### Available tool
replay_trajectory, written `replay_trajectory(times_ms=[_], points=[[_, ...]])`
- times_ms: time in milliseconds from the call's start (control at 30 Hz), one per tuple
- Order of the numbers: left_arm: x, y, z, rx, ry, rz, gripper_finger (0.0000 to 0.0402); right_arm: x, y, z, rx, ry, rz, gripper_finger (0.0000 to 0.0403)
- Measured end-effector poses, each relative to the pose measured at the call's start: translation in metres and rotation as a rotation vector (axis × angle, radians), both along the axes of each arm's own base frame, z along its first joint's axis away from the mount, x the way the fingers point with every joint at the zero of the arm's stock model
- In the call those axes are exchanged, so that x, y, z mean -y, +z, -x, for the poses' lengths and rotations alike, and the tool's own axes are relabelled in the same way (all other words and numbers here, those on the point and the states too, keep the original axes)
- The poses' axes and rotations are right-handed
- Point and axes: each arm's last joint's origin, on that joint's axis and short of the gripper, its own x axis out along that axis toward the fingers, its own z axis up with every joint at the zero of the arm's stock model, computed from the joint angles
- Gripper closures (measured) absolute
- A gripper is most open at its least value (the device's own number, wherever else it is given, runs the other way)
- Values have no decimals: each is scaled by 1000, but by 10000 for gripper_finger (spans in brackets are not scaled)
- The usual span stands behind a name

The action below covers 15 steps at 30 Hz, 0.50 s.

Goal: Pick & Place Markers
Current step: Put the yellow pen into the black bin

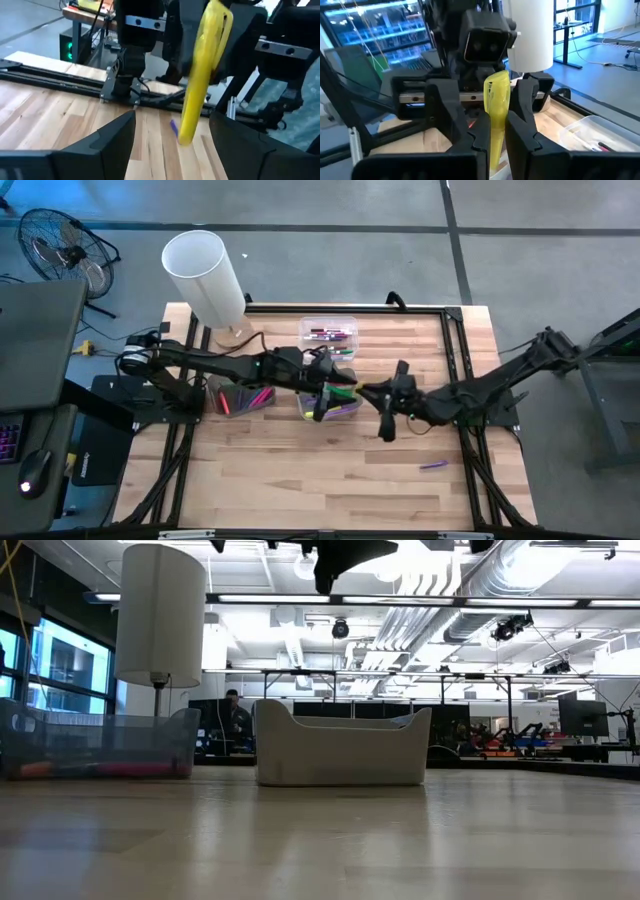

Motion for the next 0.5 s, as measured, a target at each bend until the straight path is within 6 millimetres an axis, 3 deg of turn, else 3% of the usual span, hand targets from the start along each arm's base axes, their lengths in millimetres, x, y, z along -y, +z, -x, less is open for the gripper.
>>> replay_trajectory(times_ms=[300,500], points=[[7,4,-1,1,-14,-28,177,6,-3,-17,-19,14,0,376],[6,2,0,-29,14,-14,250,9,-3,-19,-12,42,-29,376]])
